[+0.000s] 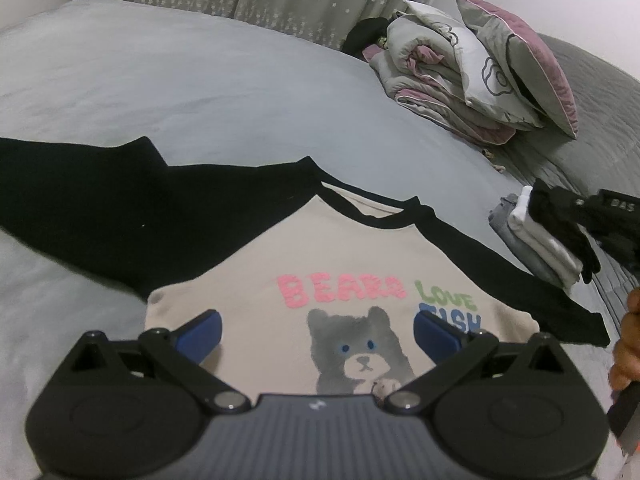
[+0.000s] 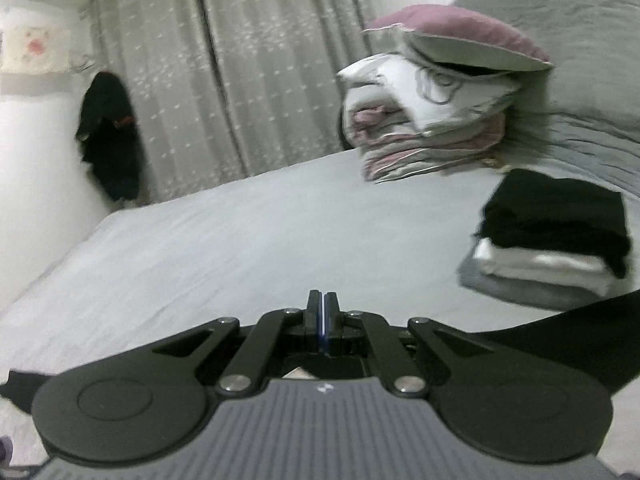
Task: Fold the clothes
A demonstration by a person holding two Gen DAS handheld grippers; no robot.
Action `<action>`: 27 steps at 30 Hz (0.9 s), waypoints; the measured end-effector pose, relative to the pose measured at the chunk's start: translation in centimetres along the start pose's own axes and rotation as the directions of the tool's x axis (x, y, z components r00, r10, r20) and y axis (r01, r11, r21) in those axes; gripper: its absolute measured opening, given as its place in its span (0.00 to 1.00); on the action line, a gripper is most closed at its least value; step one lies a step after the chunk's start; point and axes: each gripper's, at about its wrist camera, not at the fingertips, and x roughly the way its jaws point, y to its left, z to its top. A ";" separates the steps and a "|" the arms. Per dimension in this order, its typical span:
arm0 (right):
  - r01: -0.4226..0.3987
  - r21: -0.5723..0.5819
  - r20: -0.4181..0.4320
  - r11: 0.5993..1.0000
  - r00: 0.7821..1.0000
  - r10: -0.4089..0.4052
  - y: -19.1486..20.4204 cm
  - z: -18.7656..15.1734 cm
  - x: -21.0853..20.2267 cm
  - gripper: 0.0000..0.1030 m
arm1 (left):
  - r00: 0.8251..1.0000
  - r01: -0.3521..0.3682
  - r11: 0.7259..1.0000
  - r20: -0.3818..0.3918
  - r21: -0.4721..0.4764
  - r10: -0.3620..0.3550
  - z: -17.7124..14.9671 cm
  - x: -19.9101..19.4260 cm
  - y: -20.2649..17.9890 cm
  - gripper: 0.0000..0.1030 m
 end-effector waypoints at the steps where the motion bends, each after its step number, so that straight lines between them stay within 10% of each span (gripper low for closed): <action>1: -0.010 -0.008 -0.007 1.000 1.000 0.010 0.5 -0.3 0.2 0.01 | 1.000 0.000 1.000 0.000 0.001 0.000 0.0 -0.1 0.1 0.99; 27: -0.139 -0.069 -0.361 0.988 0.927 0.105 4.5 -9.6 5.6 0.00 | 1.000 0.004 0.999 -0.010 -0.035 -0.005 0.4 0.4 1.1 0.99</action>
